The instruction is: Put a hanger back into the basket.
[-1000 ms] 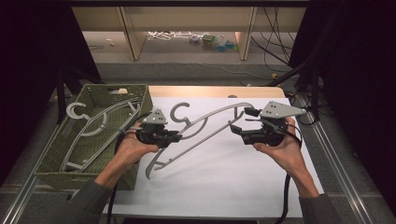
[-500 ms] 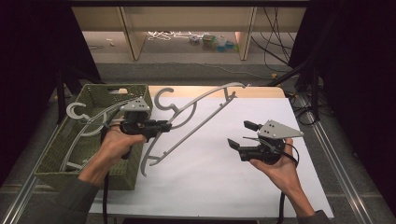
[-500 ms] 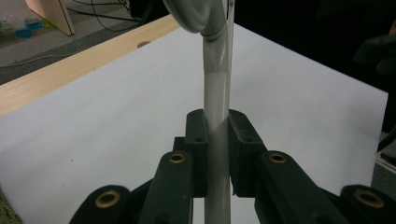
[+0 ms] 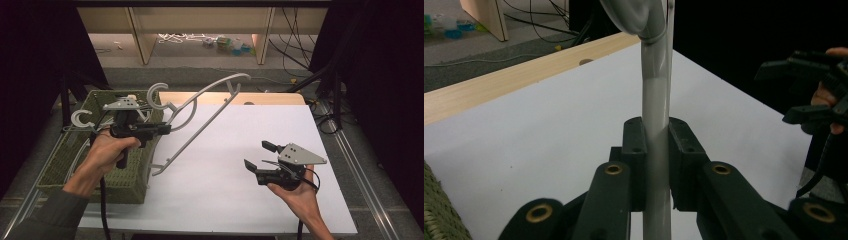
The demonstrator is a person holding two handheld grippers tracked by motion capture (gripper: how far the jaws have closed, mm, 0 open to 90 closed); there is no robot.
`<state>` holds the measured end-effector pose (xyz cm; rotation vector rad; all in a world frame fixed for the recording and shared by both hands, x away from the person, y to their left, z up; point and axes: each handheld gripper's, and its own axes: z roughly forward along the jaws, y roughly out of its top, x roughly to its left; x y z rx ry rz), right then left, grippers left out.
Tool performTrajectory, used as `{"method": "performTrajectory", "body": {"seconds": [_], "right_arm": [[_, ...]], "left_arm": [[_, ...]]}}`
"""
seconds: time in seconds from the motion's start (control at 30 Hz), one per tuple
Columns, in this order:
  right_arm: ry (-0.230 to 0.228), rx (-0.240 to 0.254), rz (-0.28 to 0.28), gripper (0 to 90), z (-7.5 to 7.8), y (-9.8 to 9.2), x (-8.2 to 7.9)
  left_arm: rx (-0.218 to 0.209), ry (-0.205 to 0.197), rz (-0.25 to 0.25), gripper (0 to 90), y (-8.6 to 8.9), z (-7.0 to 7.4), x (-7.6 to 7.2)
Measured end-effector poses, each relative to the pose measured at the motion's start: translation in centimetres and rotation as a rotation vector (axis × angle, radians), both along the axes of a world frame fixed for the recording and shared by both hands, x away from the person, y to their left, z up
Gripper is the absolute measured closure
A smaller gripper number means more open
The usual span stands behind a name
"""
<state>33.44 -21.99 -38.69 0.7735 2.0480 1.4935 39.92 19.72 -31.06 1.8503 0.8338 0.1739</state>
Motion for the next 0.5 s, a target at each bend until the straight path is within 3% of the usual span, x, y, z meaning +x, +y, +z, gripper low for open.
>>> {"method": "performTrajectory", "body": {"seconds": [0.17, 0.37, 0.5], "right_arm": [[0.002, 0.025, -0.011, 20.6, -1.0, -0.6, -0.7], [0.007, 0.010, 0.002, 20.5, -1.6, -0.4, -1.0], [0.011, 0.009, 0.006, 20.5, -1.7, -0.4, -1.0]], "left_arm": [[-0.053, 0.024, 0.026, 80.0, 1.0, 0.7, -0.1], [-0.123, 0.047, 0.034, 80.0, 2.0, 2.0, -0.2], [-0.119, 0.048, 0.044, 79.9, 2.9, 3.2, -0.4]]}}
